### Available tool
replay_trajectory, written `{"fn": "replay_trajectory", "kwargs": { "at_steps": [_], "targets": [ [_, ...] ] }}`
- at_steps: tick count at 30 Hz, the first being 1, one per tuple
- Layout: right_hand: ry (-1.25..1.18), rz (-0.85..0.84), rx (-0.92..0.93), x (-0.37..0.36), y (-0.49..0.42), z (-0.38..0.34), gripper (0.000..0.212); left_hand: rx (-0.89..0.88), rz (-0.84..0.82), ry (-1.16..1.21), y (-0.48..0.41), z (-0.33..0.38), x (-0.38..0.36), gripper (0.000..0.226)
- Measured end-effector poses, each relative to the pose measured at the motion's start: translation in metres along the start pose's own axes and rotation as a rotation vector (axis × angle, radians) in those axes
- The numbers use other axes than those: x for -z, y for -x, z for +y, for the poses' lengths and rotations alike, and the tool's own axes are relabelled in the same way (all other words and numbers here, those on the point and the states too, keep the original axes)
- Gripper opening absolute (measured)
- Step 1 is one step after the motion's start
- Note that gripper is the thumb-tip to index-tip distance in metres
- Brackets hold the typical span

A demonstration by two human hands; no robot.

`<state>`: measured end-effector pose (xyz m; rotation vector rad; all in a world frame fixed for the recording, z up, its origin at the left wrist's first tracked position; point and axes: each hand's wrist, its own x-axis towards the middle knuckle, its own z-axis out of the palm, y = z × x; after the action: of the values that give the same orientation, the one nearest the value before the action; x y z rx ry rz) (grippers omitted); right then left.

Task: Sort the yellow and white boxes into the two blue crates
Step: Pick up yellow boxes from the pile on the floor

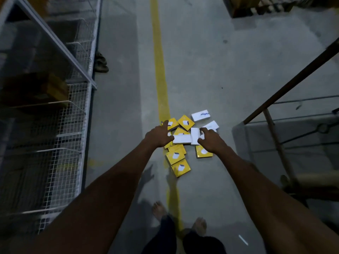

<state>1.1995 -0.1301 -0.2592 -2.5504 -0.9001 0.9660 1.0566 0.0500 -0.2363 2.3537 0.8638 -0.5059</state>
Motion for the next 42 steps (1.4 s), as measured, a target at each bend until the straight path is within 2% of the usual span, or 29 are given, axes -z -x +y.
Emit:
{"fn": "replay_trajectory", "kwargs": {
  "at_steps": [5,10,13,19,22,25,26,28,30,31,33,36,39,42],
  "targets": [
    [-0.069,-0.009,-0.080,-0.063,-0.098,0.040,0.051,0.052,-0.015,0.054,-0.107,-0.040,-0.081,0.084],
    [-0.221,-0.110,-0.223,-0.187,-0.189,0.114,0.043,0.295,-0.011,0.212,-0.196,-0.097,-0.219,0.087],
    [-0.263,-0.123,-0.271,-0.261,-0.233,0.161,0.043,0.370,-0.008,0.155,-0.237,-0.128,-0.305,0.086],
    [-0.330,-0.179,-0.331,-0.381,-0.306,0.234,0.048,0.195,-0.028,-0.224,-0.321,-0.185,-0.430,0.109],
    [-0.453,-0.264,-0.515,-0.432,-0.326,0.265,0.054,0.211,-0.045,-0.227,-0.353,-0.200,-0.476,0.127],
    [-0.586,-0.346,-0.723,-0.478,-0.338,0.296,0.077,0.145,-0.048,-0.243,-0.374,-0.212,-0.515,0.137],
    [-0.652,-0.361,-0.822,-0.488,-0.336,0.301,0.074,0.112,-0.024,-0.273,-0.379,-0.216,-0.524,0.139],
    [-0.817,-0.427,-0.967,-0.504,-0.330,0.304,0.051,0.080,0.001,-0.336,-0.387,-0.221,-0.537,0.140],
    [-0.932,-0.499,-1.007,-0.519,-0.326,0.308,0.043,0.091,-0.013,-0.341,-0.392,-0.222,-0.542,0.140],
    [-1.008,-0.483,-0.995,-0.524,-0.325,0.308,0.043,0.104,-0.016,-0.331,-0.394,-0.221,-0.544,0.139],
    [-1.168,-0.342,-0.932,-0.530,-0.332,0.303,0.041,0.167,-0.031,-0.264,-0.394,-0.219,-0.547,0.138],
    [-1.248,-0.190,-0.868,-0.525,-0.339,0.290,0.023,0.352,-0.059,0.070,-0.388,-0.213,-0.556,0.138],
    [-1.246,-0.225,-0.921,-0.525,-0.337,0.289,0.017,0.417,-0.058,0.339,-0.379,-0.215,-0.562,0.137],
    [-1.273,-0.384,-0.958,-0.528,-0.332,0.285,0.028,0.484,-0.113,0.588,-0.373,-0.224,-0.550,0.133]
  ]
}}
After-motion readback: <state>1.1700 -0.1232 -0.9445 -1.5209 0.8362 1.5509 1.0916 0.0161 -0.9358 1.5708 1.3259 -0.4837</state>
